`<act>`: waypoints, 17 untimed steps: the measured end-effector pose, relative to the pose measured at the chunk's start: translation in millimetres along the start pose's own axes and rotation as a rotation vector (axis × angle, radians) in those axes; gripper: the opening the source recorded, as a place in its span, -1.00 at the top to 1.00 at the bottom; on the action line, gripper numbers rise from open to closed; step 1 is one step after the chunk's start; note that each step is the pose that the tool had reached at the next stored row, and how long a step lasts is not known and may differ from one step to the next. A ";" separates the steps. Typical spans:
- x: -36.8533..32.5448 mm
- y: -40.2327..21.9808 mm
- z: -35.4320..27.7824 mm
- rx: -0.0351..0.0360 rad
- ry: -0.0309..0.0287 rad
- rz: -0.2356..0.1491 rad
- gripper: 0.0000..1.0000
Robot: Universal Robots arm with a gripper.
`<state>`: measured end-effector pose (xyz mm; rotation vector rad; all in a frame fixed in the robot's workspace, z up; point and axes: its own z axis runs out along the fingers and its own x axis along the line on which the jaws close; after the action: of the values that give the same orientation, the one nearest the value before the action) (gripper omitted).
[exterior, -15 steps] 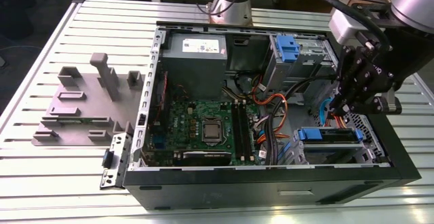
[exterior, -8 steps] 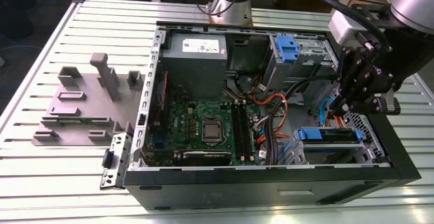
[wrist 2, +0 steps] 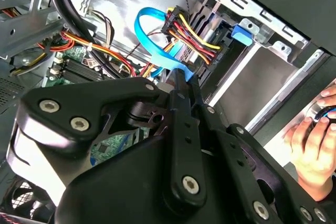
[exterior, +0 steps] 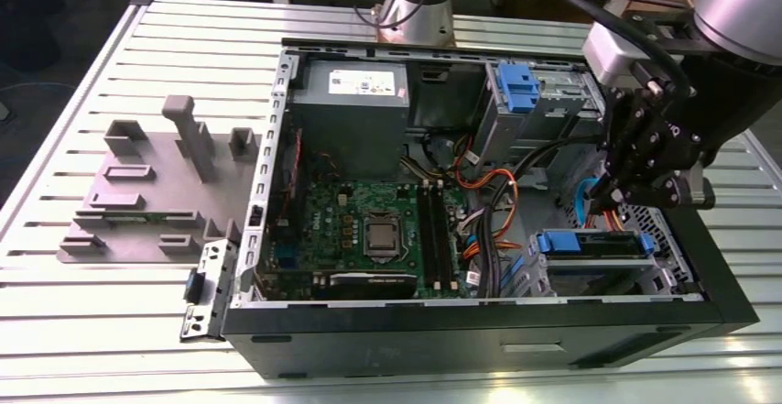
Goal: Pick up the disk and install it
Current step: 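Insert the second disk wire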
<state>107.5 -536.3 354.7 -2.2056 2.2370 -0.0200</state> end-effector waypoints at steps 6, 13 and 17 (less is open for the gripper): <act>2.2 5.4 2.6 0.0203 -0.0002 -0.007 0.69; 6.2 10.4 6.0 0.0432 -0.0008 -0.019 0.69; 7.0 13.0 7.0 0.0572 -0.0008 -0.024 0.69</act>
<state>94.5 -543.3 347.6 -2.2033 2.1804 -0.0820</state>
